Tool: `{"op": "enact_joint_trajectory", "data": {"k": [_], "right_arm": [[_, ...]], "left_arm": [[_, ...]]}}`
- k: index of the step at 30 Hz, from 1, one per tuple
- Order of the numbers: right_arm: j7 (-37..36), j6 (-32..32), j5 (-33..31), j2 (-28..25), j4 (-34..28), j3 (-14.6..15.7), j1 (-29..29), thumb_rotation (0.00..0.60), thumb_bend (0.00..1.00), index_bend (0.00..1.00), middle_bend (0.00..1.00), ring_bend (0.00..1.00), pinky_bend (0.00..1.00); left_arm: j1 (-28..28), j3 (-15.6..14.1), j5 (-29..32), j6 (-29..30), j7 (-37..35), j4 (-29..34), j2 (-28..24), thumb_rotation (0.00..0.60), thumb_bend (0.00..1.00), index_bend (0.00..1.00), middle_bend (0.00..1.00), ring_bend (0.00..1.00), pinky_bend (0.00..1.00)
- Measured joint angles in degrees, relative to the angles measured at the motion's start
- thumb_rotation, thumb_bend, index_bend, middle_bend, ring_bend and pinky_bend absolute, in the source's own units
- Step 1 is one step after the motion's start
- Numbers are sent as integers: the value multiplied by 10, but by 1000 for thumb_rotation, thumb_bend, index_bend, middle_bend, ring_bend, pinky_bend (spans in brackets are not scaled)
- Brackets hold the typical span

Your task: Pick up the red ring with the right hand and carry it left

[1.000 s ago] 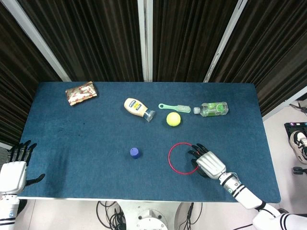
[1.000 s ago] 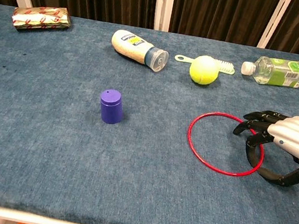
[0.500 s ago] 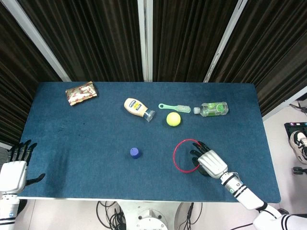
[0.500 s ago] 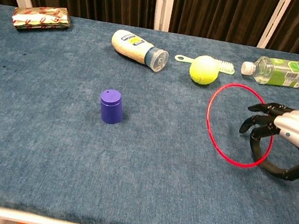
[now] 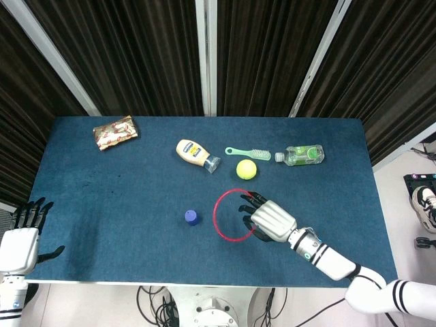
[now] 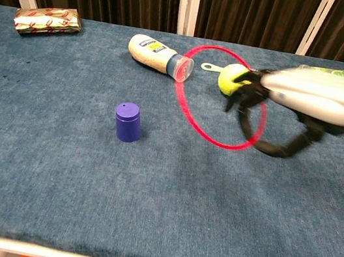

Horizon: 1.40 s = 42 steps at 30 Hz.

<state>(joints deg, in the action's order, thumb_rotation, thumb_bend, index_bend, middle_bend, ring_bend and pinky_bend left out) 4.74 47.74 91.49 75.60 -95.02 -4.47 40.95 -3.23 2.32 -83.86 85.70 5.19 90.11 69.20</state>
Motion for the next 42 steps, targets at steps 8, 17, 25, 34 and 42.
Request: {"op": "enact_joint_trajectory", "data": {"k": [8, 17, 25, 34, 42], "right_arm": [[53, -110, -126, 38, -10, -64, 107, 600, 373, 658, 215, 0, 0], [170, -128, -263, 85, 10, -66, 164, 600, 47, 31, 42, 0, 0], [194, -40, -282, 41, -52, -38, 132, 600, 17, 0, 23, 0, 0], [149, 152, -186, -77, -118, 31, -22, 600, 194, 0, 52, 0, 0], [51, 378, -102, -128, -98, 98, -215, 600, 245, 0, 42, 0, 0]], "left_arm": [[3, -1, 3, 2, -4, -2, -1, 600, 51, 110, 0, 0, 0], [5, -1, 7, -1, -18, -15, 3, 600, 51, 109, 0, 0, 0], [-4, 4, 4, -8, -29, -26, 4, 600, 51, 109, 0, 0, 0], [-15, 9, 0, -15, -32, -34, 10, 600, 51, 110, 0, 0, 0], [-23, 12, 0, -20, -14, -21, 10, 600, 51, 109, 0, 0, 0]]}}
